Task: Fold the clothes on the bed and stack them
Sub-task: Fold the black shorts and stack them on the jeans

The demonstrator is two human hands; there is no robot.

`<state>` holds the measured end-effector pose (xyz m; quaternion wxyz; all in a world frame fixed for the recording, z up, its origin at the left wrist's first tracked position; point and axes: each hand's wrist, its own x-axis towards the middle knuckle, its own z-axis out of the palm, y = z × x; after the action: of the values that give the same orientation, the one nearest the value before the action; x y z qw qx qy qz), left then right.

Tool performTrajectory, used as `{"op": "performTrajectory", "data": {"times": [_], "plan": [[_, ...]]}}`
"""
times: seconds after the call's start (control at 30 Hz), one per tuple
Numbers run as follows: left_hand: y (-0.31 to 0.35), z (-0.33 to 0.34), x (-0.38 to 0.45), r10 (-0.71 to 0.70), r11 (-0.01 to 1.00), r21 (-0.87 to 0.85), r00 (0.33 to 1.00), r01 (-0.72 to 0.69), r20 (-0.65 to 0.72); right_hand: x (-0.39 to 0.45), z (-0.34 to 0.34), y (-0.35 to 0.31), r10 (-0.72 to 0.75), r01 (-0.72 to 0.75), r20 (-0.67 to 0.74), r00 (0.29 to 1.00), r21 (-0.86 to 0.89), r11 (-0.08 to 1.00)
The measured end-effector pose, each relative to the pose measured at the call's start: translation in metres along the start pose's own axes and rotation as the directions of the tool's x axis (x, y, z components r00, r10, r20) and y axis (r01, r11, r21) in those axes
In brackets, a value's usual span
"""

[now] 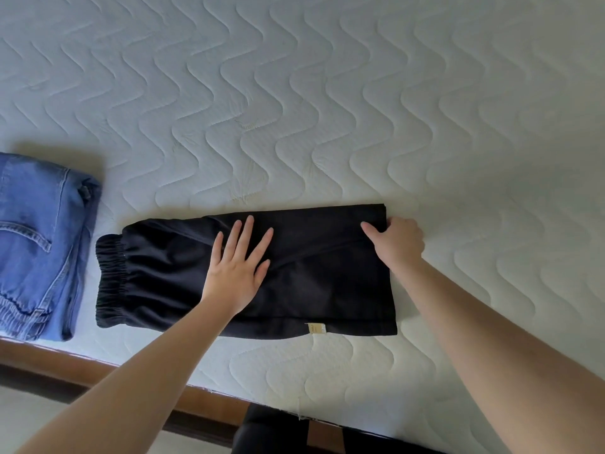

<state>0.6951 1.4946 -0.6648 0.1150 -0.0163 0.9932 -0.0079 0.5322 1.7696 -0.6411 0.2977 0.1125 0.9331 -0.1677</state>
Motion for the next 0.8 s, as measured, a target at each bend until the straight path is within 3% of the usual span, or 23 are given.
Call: {"op": "performTrajectory", "data": {"times": [0.1,0.27,0.47,0.63,0.8], "plan": [[0.009,0.002,-0.012,0.027,1.0,-0.015,0.997,-0.026,0.074,-0.005,0.0,0.005,-0.17,0.173,-0.043,0.985,0.107,0.979],[0.033,-0.002,-0.008,0.048,0.999,-0.016,0.987,-0.046,0.153,-0.012,-0.006,0.034,-0.285,0.29,-0.116,0.952,0.027,0.957],[0.069,-0.009,0.019,0.146,0.989,-0.014,0.979,-0.145,0.139,-0.005,-0.016,0.083,-0.217,0.269,-0.233,0.948,0.218,0.938],[0.076,-0.013,0.019,0.106,0.993,0.027,0.98,-0.113,0.168,-0.004,-0.016,0.096,-0.199,0.214,-0.082,0.977,0.325,0.921],[0.072,-0.028,0.004,0.067,0.998,-0.012,0.994,-0.067,0.083,-0.019,-0.025,0.078,-0.25,0.251,-0.066,0.966,0.465,0.849]]}}
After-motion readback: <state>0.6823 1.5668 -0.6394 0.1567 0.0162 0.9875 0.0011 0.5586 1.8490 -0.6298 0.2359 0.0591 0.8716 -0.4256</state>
